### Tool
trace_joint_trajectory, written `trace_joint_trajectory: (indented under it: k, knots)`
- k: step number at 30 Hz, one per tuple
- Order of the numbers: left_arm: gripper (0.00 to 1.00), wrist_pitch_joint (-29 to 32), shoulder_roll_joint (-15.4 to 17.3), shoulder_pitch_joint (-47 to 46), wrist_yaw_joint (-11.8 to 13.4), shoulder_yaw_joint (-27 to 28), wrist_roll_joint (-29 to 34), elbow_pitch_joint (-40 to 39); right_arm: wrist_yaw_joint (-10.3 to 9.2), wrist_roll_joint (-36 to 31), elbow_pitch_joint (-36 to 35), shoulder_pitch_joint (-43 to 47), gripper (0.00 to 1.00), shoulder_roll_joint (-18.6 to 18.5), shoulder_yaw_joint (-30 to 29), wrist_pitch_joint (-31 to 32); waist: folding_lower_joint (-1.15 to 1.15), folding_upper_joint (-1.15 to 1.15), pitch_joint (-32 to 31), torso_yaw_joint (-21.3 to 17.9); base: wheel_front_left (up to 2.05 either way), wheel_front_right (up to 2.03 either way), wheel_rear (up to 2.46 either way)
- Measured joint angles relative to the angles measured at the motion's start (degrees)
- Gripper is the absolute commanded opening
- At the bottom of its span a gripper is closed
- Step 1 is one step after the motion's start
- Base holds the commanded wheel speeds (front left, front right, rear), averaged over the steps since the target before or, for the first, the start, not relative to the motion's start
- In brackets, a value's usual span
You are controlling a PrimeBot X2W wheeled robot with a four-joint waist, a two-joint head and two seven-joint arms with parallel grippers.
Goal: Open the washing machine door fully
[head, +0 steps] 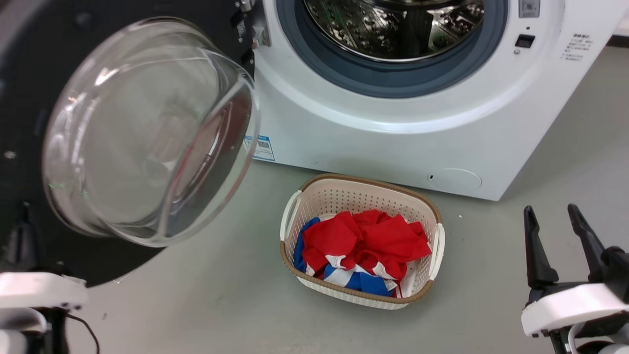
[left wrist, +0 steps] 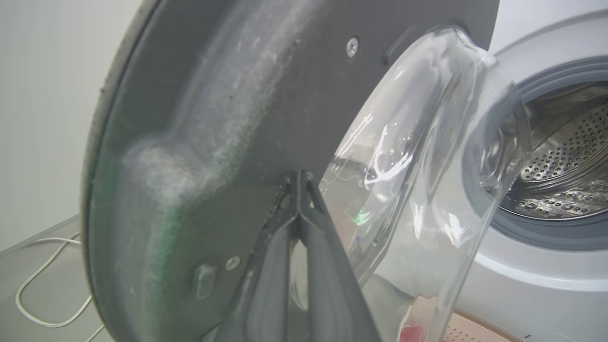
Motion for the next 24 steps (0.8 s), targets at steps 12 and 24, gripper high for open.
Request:
trace_joint_trajectory:
  k: [12,24]
  knots:
    - [0.00,-2.10,1.05,-6.16,-4.37,3.83,-1.38,10.95,0.00,0.01,0.34,-1.75,1.00,0.00,0.48,0.19,0.00,0.00,1.66,-1.13,0.00,0.00,0.00]
    - [0.00,-2.26,-2.61,1.96,0.74,1.57,6.98,1.52,0.00,1.91,2.93,0.69,1.00,0.00,1.63,-1.05,0.00,0.00,-4.10,-2.17,0.00,0.00,0.00]
